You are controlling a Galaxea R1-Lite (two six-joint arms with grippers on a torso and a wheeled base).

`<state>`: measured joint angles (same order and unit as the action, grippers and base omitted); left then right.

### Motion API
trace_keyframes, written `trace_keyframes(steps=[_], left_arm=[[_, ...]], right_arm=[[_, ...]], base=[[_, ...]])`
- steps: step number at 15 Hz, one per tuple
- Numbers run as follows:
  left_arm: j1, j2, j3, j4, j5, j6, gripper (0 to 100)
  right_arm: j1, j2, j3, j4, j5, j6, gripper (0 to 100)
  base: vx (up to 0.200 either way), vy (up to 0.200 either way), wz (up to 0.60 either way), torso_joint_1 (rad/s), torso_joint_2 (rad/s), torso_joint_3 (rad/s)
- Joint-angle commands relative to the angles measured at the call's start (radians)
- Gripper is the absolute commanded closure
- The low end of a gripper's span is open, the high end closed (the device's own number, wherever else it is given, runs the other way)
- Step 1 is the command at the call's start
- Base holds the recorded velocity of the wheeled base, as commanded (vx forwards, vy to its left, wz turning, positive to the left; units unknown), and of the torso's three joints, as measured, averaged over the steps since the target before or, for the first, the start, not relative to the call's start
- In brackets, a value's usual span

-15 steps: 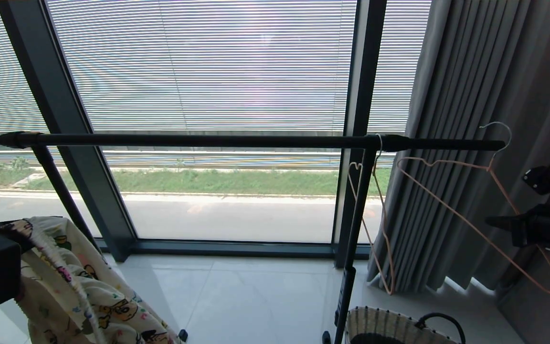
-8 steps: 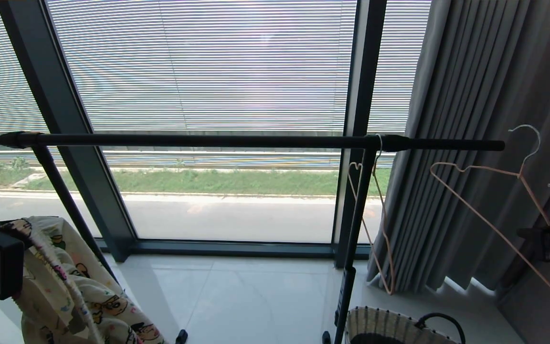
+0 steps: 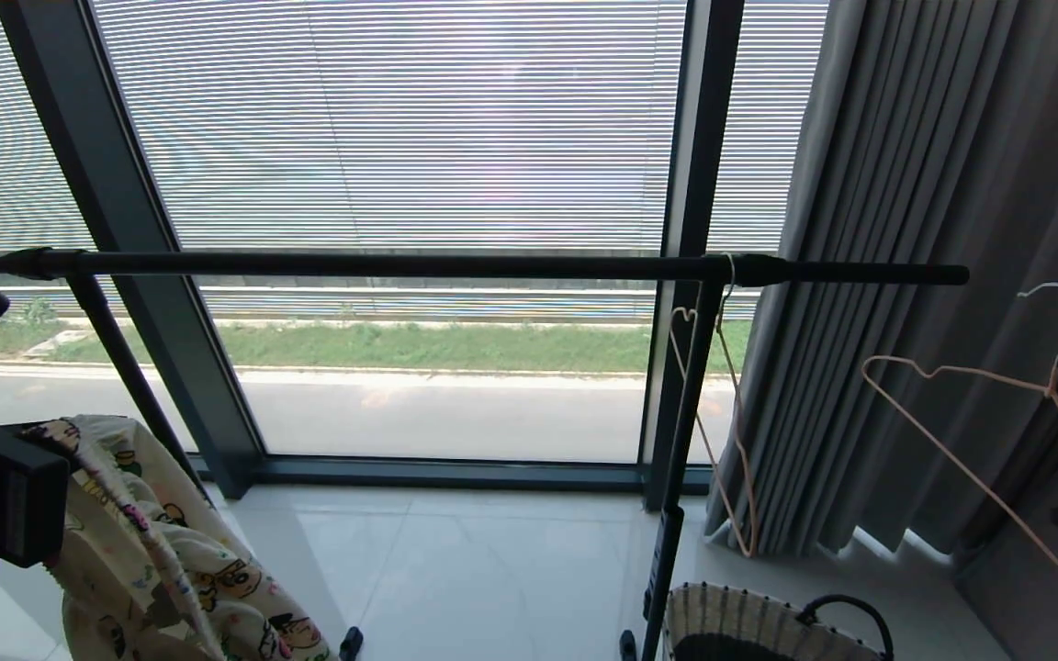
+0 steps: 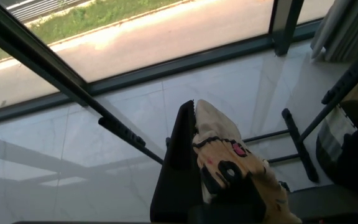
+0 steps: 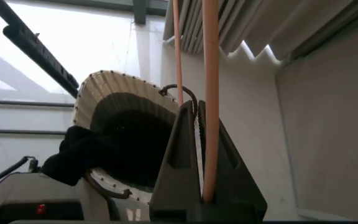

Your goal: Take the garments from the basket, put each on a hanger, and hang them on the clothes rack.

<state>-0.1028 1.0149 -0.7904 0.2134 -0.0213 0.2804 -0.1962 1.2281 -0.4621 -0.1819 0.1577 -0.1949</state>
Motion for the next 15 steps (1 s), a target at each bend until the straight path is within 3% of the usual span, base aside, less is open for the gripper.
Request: trace_keyframes(steps=[1, 4, 13, 15], left_arm=[[0.0, 0.002, 0.0, -0.002, 0.0, 0.0, 100], [0.0, 0.004, -0.001, -0.002, 0.0, 0.005, 100], [-0.002, 0.001, 0.0, -0.002, -0.002, 0.009, 100], [-0.002, 0.001, 0.0, -0.002, -0.002, 0.008, 100]], right_arm=[[0.015, -0.058, 0.005, 0.006, -0.004, -0.001, 100], [0.038, -0.081, 0.01, 0.007, -0.05, -0.001, 100], [0.109, -0.173, 0.007, 0.084, -0.052, -0.001, 100], [0.109, -0.202, 0.005, 0.108, -0.049, -0.001, 100]], base=[[-0.2, 0.0, 0.0, 0.007, 0.0, -0.002], [-0.2, 0.0, 0.0, -0.007, 0.0, 0.005], [-0.2, 0.0, 0.0, 0.002, 0.0, 0.002], [0.0, 0.0, 0.0, 0.0, 0.0, 0.0]])
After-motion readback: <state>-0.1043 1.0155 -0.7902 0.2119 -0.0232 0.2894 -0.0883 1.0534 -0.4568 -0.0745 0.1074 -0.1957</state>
